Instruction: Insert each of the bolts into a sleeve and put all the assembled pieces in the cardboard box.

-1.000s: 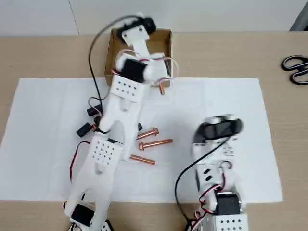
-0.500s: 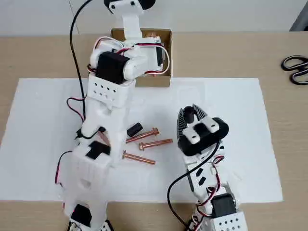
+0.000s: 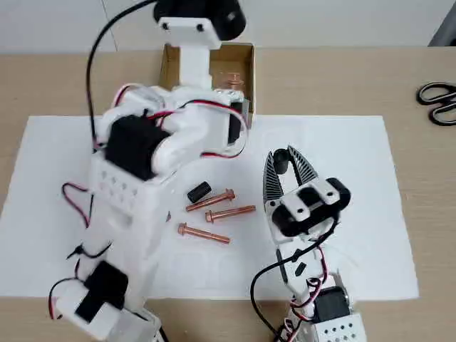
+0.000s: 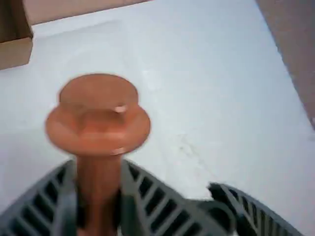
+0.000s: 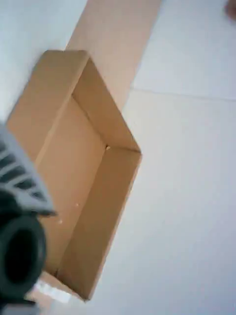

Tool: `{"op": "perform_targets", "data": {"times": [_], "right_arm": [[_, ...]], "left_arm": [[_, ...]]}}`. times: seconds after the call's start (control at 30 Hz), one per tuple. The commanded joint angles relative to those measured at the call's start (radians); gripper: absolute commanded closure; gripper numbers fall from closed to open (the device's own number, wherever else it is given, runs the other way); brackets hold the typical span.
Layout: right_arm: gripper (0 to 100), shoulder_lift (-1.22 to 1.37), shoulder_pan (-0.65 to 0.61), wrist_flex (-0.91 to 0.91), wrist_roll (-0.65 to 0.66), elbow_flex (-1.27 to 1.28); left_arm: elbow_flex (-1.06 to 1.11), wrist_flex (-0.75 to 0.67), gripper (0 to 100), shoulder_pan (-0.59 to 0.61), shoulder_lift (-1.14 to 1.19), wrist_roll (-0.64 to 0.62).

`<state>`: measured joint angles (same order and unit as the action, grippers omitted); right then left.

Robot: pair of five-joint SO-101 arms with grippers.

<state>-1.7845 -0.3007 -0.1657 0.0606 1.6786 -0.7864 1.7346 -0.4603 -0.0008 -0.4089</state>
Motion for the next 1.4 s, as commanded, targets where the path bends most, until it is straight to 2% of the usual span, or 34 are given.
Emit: {"op": "perform_targets", "data": {"times": [0.0, 0.17, 0.3, 0.43, 0.53, 0.63, 0.8, 0.9, 0.97, 1.03, 1.2, 1.37], "right_arm": [[99.4, -0.018, -0.005, 0.025, -0.041, 0.006], [99.4, -0.018, -0.007, 0.031, -0.043, 0.006], [99.4, -0.018, -0.007, 0.113, -0.043, 0.006], [99.4, -0.018, -0.007, 0.18, -0.04, 0.006], [99.4, -0.018, -0.007, 0.217, -0.04, 0.006], [99.4, -0.018, -0.007, 0.216, -0.038, 0.006], [99.4, -0.018, -0.007, 0.214, -0.037, 0.006], [99.4, -0.018, -0.007, 0.213, -0.037, 0.006], [99.4, -0.016, -0.007, 0.211, -0.037, 0.006], [99.4, -0.01, -0.008, 0.176, -0.034, 0.006], [99.4, -0.018, -0.104, -0.053, 0.086, 0.006], [99.4, -0.018, -0.151, -0.016, 0.092, 0.006]], "left_arm": [[0.061, -0.015, 99, -0.006, -0.109, 0.006], [0.196, -0.018, 99, -0.006, -0.215, 0.003], [0.277, -0.034, 99, -0.006, -0.333, 0.005], [0.409, -0.137, 99, -0.006, -0.47, 0.008], [0.578, -0.276, 99, -0.002, -0.555, 0.029], [0.802, -0.5, 99, -0.006, -0.644, 0.097], [1.224, -1.091, 99, -0.014, -0.81, 0.239], [1.438, -1.424, 99, -0.038, -0.907, 0.249], [1.532, -1.557, 99, -0.086, -0.959, 0.249], [1.552, -1.58, 99, -0.138, -0.987, 0.249], [1.534, -1.528, 99, -0.245, -0.996, 0.249], [1.48, -1.378, 99, -0.258, -0.99, 0.221]]}}
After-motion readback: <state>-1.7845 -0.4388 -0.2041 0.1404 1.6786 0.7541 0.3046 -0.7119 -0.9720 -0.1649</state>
